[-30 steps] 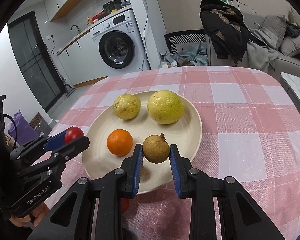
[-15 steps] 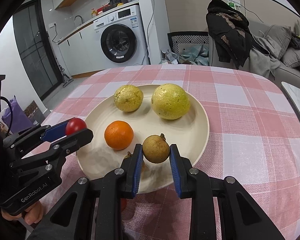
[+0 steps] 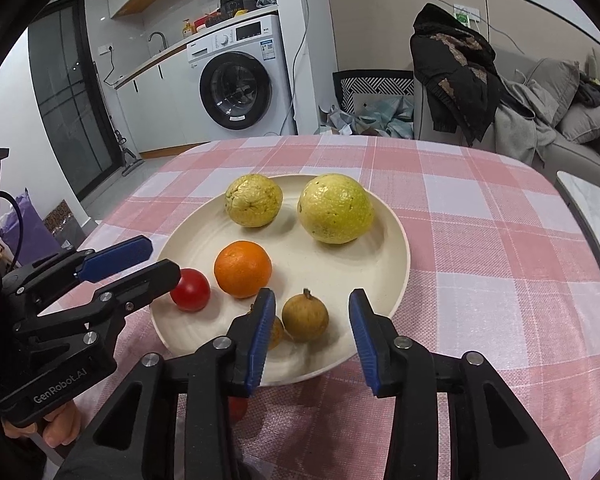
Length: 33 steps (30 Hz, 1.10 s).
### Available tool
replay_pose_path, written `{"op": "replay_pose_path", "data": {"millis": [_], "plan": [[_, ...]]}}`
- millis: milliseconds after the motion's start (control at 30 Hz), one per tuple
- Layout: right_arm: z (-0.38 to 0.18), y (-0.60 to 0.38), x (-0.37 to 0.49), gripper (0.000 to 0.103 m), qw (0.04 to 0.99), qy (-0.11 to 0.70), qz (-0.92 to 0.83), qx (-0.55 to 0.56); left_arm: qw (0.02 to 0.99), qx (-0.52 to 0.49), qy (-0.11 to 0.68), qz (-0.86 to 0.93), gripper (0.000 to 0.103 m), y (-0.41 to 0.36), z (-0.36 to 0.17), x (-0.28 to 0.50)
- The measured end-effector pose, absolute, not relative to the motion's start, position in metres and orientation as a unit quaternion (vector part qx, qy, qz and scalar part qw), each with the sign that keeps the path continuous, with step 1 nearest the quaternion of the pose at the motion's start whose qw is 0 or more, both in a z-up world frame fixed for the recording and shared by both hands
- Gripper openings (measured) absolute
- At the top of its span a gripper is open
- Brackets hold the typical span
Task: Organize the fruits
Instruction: 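Carry the tomato and brown fruit onto the cream plate and open both tools, then move the open left tool toward the mandarin orange on the cloth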
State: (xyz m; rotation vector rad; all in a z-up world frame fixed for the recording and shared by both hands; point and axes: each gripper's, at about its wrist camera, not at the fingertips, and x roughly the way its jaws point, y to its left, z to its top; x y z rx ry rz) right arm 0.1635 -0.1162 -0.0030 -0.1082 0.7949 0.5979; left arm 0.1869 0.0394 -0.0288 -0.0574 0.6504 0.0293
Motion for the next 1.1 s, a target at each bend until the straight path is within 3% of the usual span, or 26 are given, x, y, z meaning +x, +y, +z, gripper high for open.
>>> {"op": "replay_pose_path", "data": {"millis": [100, 133, 167, 200, 267, 333, 467, 1100], "plan": [[-0.002, -0.118, 0.160, 0.053, 0.880, 0.374, 0.287, -0.058, 0.949, -0.031, 0.314, 0.015, 0.058, 0.041, -0.025, 0.179], [-0.001, -0.119, 0.158, 0.055, 0.881, 0.372, 0.285, -0.063, 0.950, -0.032, 0.312, 0.015, 0.069, 0.042, -0.023, 0.177], [-0.001, -0.119, 0.157, 0.063, 0.882, 0.371, 0.284, -0.066, 0.951, -0.034, 0.307, 0.015, 0.082, 0.043, -0.021, 0.174], [0.000, -0.120, 0.156, 0.075, 0.883, 0.369, 0.284, -0.068, 0.952, -0.034, 0.305, 0.016, 0.086, 0.043, -0.019, 0.171], [0.002, -0.123, 0.154, 0.088, 0.884, 0.364, 0.285, -0.066, 0.953, -0.028, 0.302, 0.018, 0.095, 0.042, -0.016, 0.165], [0.004, -0.127, 0.152, 0.092, 0.883, 0.366, 0.288, -0.064, 0.954, -0.016, 0.300, 0.021, 0.102, 0.040, -0.014, 0.159], [0.007, -0.132, 0.147, 0.103, 0.881, 0.372, 0.288, -0.060, 0.954, 0.006, 0.297, 0.024, 0.102, 0.034, -0.010, 0.145], [0.018, -0.177, 0.098, 0.103, 0.871, 0.387, 0.297, -0.057, 0.955, -0.015, 0.297, -0.009, 0.102, 0.017, 0.001, 0.073]]}}
